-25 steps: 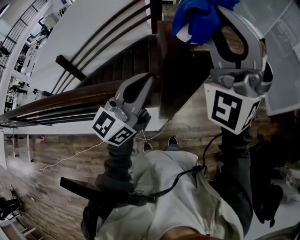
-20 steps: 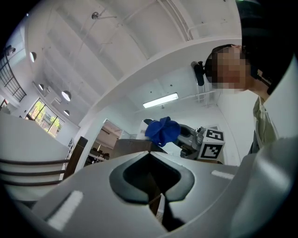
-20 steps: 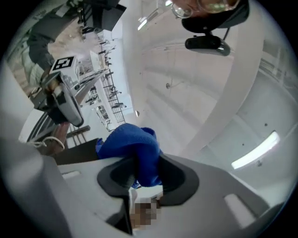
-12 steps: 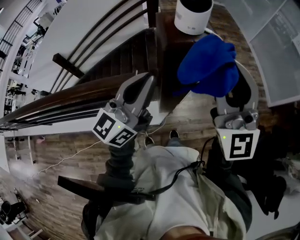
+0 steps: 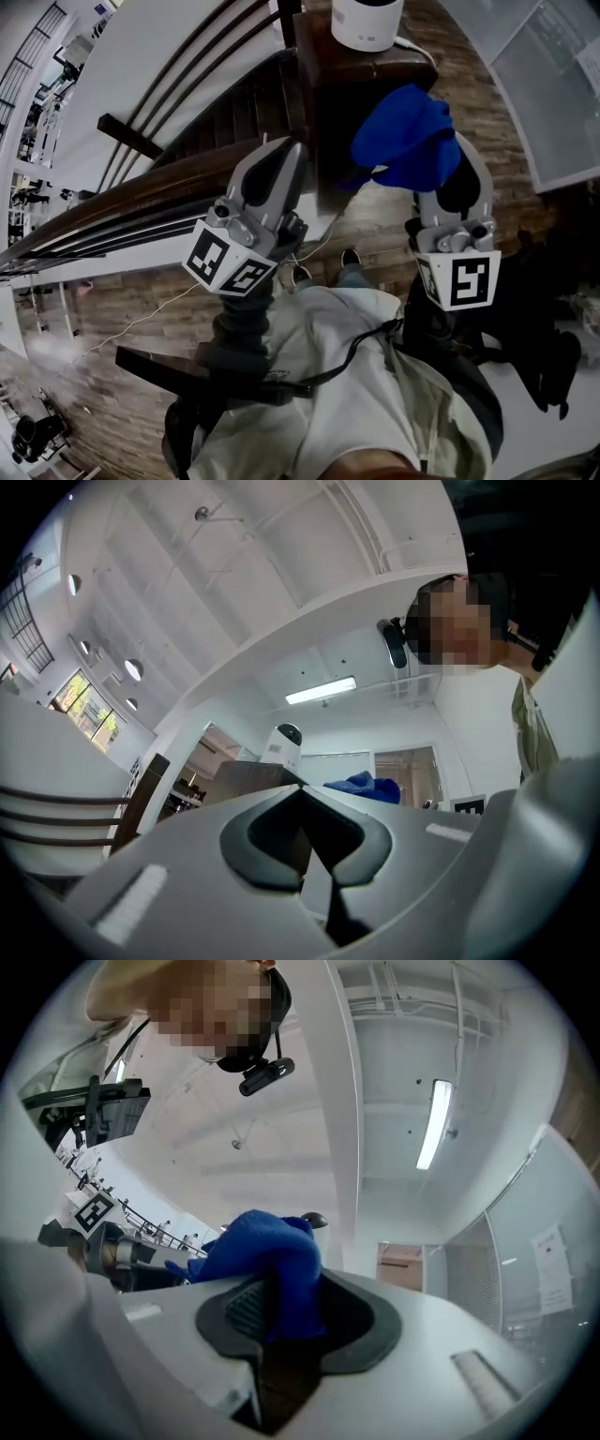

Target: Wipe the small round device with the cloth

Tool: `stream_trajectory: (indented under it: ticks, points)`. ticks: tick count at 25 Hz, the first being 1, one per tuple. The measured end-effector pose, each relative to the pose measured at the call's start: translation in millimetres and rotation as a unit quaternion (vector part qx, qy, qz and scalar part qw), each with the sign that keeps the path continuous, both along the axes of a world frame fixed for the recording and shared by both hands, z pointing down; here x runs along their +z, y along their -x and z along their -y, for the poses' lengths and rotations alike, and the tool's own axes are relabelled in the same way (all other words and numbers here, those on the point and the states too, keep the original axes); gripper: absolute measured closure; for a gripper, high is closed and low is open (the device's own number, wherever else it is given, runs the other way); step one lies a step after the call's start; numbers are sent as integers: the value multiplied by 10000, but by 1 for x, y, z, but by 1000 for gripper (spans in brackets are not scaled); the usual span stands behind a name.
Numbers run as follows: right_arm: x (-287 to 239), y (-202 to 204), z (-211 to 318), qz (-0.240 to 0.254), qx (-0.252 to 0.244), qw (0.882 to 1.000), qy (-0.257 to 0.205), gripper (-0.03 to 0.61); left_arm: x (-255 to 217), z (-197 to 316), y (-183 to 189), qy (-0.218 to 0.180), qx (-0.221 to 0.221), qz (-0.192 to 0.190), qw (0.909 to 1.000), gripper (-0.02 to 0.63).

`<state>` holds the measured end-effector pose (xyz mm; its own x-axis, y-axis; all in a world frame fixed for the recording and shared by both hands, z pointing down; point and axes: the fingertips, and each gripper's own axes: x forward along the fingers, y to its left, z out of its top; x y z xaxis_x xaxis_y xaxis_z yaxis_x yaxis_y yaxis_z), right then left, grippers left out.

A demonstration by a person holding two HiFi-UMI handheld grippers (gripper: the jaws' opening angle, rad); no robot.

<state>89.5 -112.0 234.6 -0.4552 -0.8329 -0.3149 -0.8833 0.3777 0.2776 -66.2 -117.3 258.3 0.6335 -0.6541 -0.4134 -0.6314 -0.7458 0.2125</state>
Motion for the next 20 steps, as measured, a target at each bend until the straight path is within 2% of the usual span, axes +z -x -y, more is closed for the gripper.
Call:
stream_trajectory:
  ticks: [20]
  points:
    - [2,-5,-12,7,-66,10000,-25,456,0,-6,-10,3,-16,-21,10000,612]
